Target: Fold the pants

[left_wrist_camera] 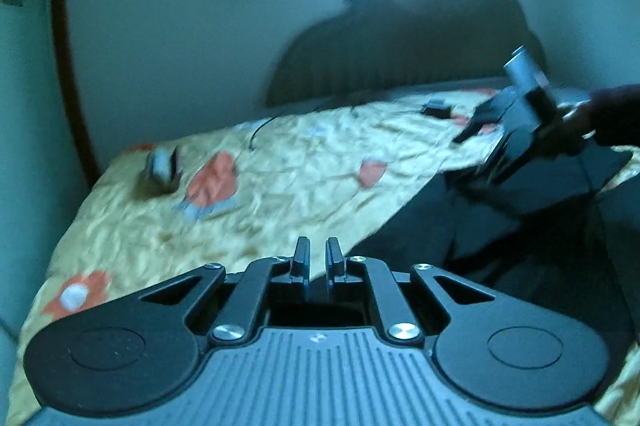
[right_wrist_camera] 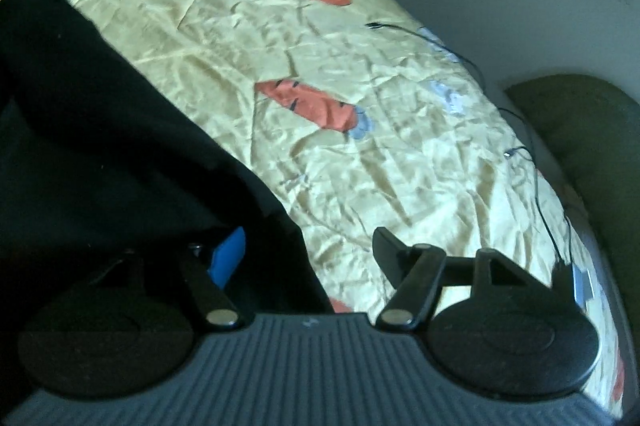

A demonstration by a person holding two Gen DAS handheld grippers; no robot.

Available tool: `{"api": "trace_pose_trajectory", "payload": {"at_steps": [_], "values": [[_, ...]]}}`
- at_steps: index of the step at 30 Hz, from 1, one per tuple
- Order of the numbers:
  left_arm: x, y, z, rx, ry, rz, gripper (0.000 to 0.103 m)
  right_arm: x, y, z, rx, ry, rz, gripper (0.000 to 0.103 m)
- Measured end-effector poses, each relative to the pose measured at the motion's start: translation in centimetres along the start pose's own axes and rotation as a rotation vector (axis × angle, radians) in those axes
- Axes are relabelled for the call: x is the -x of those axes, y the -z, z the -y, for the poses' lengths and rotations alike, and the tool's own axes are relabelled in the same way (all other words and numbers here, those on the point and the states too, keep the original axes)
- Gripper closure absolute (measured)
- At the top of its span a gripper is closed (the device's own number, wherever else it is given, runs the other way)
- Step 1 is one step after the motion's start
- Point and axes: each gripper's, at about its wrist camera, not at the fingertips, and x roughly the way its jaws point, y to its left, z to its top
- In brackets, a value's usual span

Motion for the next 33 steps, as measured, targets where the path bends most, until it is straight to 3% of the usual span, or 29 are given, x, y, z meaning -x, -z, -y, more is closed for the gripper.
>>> {"api": "trace_pose_trajectory", "payload": {"at_steps": [3, 8, 13, 16, 21, 24, 26, 29, 33], "values": [[1.1, 1.0, 0.5, -0.027, -0.028, -0.016, 0.095, 3.3, 0.0, -2.0, 0.003, 0.072, 0.107, 0.035], [1.3, 2.3, 1.3, 0.056, 0.035, -0.025, 0.095, 8.6, -0.8, -8.7, 0.065, 0.079, 0.299, 0.031], [1.5, 3.3, 2.2, 0.149, 0.088, -0.076, 0.095, 9.6, -3.0, -16.1, 0.206, 0.124, 0.395, 0.030], [2.7, 3.8, 2.5, 0.195, 0.084, -0.061, 0.095, 8.7, -4.3, -19.6, 0.308, 0.128, 0.403, 0.029], [4.6, 4.6, 2.3, 0.294, 0.090, -0.038, 0.094, 6.1, -5.3, -24.3, 0.544, 0.256, 0.398, 0.030], [4.6, 5.1, 2.9, 0.290, 0.068, -0.062, 0.094, 5.4, -5.8, -25.2, 0.596, 0.262, 0.327, 0.033], [4.4, 5.3, 3.2, 0.287, 0.062, -0.079, 0.094, 6.4, -5.2, -25.5, 0.619, 0.278, 0.343, 0.032], [3.7, 5.4, 3.6, 0.300, 0.079, -0.089, 0.094, 6.5, -4.4, -25.7, 0.669, 0.213, 0.274, 0.029], [2.5, 5.2, 3.6, 0.353, 0.097, -0.109, 0.094, 5.0, -5.4, -27.1, 0.701, 0.286, 0.291, 0.029]]}}
